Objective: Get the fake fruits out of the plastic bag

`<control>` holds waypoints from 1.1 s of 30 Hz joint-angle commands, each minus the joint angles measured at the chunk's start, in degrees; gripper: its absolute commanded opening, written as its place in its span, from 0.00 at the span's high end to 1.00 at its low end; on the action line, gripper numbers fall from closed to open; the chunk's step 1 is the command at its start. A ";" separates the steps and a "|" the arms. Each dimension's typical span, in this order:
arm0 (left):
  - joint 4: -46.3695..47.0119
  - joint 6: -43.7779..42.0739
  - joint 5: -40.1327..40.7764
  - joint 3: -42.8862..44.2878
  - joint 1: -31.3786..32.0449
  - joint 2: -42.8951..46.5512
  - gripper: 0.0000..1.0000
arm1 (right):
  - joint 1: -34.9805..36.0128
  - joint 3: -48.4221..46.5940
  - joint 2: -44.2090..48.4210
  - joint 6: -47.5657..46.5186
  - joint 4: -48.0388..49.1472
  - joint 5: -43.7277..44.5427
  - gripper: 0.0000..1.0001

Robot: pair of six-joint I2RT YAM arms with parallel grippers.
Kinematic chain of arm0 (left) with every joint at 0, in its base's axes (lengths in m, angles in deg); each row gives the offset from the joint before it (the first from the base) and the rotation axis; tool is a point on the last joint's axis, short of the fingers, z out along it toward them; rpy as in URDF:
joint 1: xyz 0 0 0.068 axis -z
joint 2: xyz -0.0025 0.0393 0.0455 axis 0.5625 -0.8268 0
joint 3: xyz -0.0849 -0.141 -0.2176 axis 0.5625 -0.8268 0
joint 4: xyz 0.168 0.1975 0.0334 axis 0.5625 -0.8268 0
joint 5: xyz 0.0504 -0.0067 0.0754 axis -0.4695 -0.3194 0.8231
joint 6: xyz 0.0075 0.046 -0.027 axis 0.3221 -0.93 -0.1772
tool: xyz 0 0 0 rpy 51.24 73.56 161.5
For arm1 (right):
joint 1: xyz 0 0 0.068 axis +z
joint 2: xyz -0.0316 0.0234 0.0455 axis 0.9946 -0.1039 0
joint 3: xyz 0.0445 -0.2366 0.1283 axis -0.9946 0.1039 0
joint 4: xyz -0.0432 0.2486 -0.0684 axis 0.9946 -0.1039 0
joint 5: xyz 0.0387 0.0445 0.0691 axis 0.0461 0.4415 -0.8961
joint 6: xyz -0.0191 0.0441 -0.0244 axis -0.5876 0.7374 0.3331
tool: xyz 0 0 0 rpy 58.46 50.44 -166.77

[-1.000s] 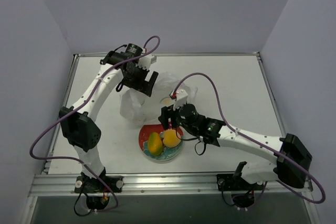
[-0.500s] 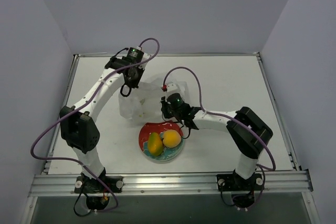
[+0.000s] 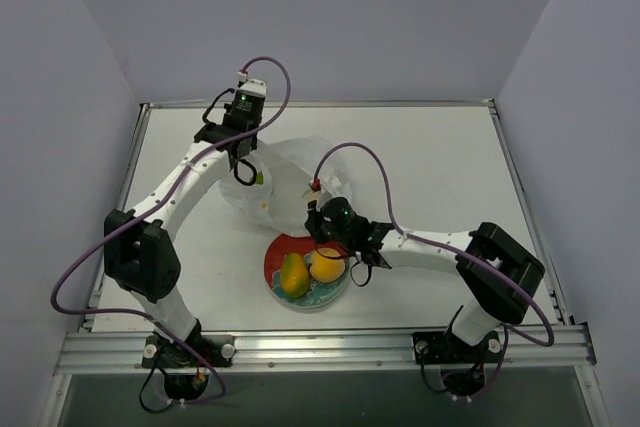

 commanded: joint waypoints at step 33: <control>16.37 24.92 -13.12 -20.75 -20.44 18.78 0.11 | -5.27 -33.87 -32.50 -15.29 10.67 -13.57 0.28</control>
